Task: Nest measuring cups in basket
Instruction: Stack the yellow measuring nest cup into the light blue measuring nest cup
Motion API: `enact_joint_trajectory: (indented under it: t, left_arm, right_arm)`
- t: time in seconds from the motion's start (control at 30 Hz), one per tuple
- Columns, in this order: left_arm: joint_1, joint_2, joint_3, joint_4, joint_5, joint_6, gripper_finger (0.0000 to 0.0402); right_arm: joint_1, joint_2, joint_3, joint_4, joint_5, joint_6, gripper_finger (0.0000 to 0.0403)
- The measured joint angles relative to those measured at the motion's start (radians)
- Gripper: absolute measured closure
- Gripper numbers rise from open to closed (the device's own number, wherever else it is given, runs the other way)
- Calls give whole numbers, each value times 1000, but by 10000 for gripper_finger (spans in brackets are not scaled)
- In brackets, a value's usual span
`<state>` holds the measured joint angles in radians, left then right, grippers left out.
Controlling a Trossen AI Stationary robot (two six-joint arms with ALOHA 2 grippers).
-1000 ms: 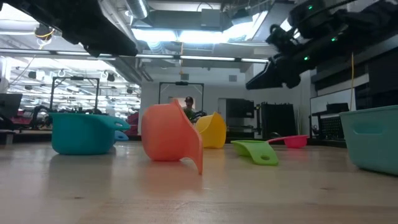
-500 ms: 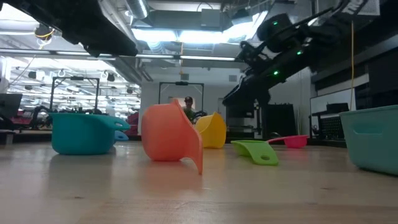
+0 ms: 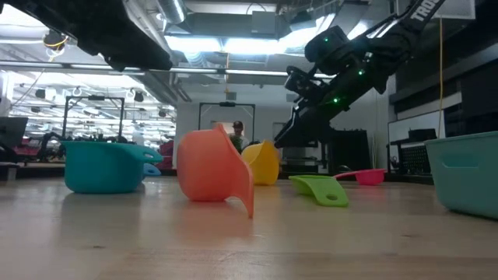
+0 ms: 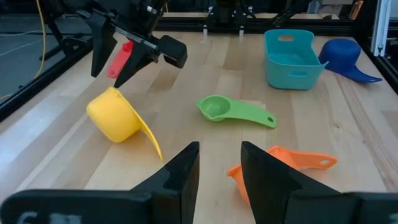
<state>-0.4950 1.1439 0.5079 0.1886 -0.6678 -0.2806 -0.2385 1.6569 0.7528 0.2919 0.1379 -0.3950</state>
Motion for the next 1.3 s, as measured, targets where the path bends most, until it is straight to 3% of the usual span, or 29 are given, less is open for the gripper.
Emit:
enact_joint_trajectory:
  t: [0.57,0.97,1.1,1.3]
  left_arm:
    - [0,0,0,0,0,0,291]
    - [0,0,0,0,0,1,291]
    - [0,0,0,0,0,1,291]
    - [-1,0,0,0,4,1,291]
  right_arm:
    - [-14,132,0,177,0,-39,227]
    - [-14,139,0,187,-2,-58,344]
    - [-14,139,2,183,-48,-59,387]
    - [-8,140,67,112,-62,-59,392]
